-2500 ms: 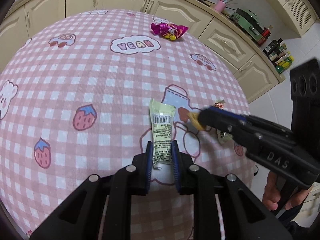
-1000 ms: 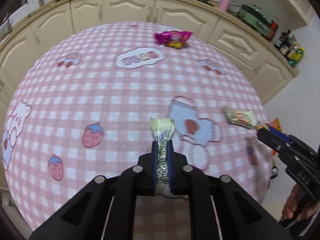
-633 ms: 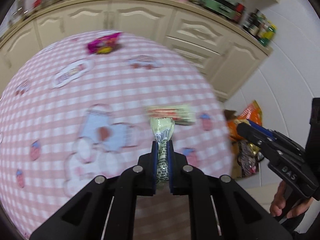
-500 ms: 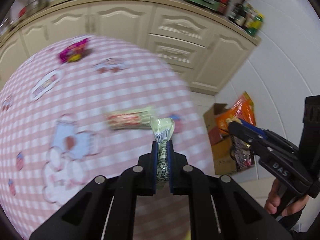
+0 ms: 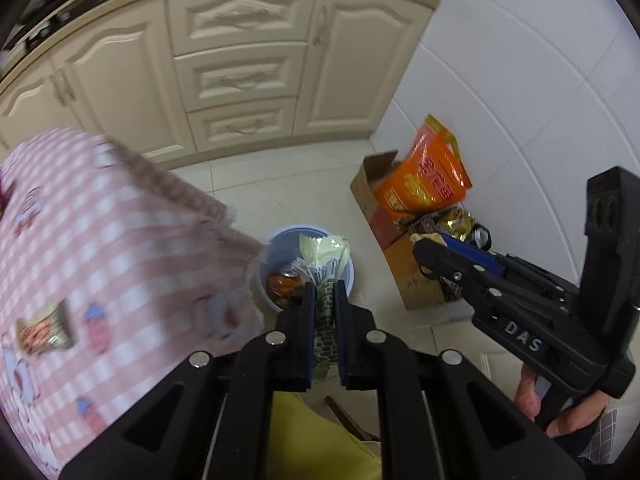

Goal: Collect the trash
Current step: 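Carry the green wrapper and bread roll over the blue bin and release both, then move both grippers back over the table toward the candy bar and magenta wrapper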

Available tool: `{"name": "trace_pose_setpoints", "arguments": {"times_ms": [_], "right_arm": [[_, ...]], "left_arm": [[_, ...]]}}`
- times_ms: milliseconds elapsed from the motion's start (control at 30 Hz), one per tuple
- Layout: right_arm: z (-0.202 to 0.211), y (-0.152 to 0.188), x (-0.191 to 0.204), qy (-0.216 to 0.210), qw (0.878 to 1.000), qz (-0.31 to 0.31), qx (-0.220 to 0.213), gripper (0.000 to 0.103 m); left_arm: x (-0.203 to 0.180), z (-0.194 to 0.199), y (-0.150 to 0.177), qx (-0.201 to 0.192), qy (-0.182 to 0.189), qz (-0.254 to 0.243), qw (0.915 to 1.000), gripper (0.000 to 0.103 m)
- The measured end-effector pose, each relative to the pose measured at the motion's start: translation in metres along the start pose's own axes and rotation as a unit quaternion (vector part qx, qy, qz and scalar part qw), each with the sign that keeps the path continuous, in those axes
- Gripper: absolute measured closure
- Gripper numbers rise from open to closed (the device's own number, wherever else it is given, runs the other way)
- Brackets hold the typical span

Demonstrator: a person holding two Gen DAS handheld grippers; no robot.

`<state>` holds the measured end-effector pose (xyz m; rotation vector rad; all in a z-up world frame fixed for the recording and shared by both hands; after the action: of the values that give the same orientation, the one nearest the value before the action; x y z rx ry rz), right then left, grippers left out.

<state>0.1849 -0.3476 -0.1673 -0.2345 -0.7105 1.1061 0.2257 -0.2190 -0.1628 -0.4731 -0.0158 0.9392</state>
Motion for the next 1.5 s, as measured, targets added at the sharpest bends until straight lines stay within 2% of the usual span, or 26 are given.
{"name": "trace_pose_setpoints", "arguments": {"times_ms": [200, 233, 300, 400, 533, 567, 600, 633, 1033, 1200, 1500], "right_arm": [[-0.006, -0.002, -0.033, 0.014, 0.999, -0.036, 0.007, 0.078], [-0.007, -0.002, -0.04, 0.017, 0.999, -0.048, 0.005, 0.078], [-0.009, -0.004, -0.047, 0.019, 0.998, -0.055, 0.006, 0.078], [-0.016, -0.004, -0.05, 0.024, 0.998, -0.055, 0.012, 0.078], [-0.035, -0.011, -0.041, 0.033, 0.998, -0.033, 0.032, 0.077], [-0.04, -0.013, -0.038, 0.039, 0.998, -0.033, 0.042, 0.065], [-0.042, -0.014, -0.036, 0.044, 0.997, -0.036, 0.045, 0.036], [-0.042, -0.017, -0.034, 0.045, 0.998, -0.04, 0.034, 0.032], [-0.024, -0.009, 0.001, 0.037, 0.999, -0.021, 0.022, 0.032], [-0.011, -0.003, 0.02, 0.036, 0.999, -0.006, 0.014, 0.032], [0.007, 0.005, 0.076, 0.021, 0.999, 0.035, 0.0, 0.032]], "left_arm": [[-0.02, -0.038, -0.026, 0.022, -0.009, 0.002, 0.9997, 0.091], [-0.019, -0.046, -0.032, 0.026, -0.01, 0.011, 0.9996, 0.088], [-0.017, -0.055, -0.038, 0.035, -0.01, 0.021, 0.9991, 0.077], [-0.012, -0.069, -0.037, 0.053, -0.016, 0.025, 0.9982, 0.071], [-0.002, -0.066, -0.027, 0.063, -0.02, 0.033, 0.9973, 0.071], [0.001, -0.064, -0.025, 0.061, -0.024, 0.033, 0.9973, 0.07], [0.004, -0.059, -0.023, 0.057, -0.029, 0.034, 0.9974, 0.069], [0.006, -0.055, -0.021, 0.054, -0.03, 0.034, 0.9975, 0.068], [0.021, -0.023, -0.008, 0.027, -0.036, 0.043, 0.9981, 0.066], [0.024, 0.0, 0.001, 0.003, -0.034, 0.046, 0.9983, 0.066], [0.048, 0.049, 0.025, -0.041, -0.044, 0.073, 0.9955, 0.066]]}}
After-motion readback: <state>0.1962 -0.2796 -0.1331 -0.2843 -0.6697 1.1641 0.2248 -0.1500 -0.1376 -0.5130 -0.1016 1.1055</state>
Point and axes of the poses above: each gripper's, at about its wrist camera, not at the fingertips, and z roughly against the way its jaws point, x to its left, y to its underside, the point moved 5 cm from there along -z, roughly the way its jaws point, and after that the axes turned 2 degrees about y, right-handed, at the moved point
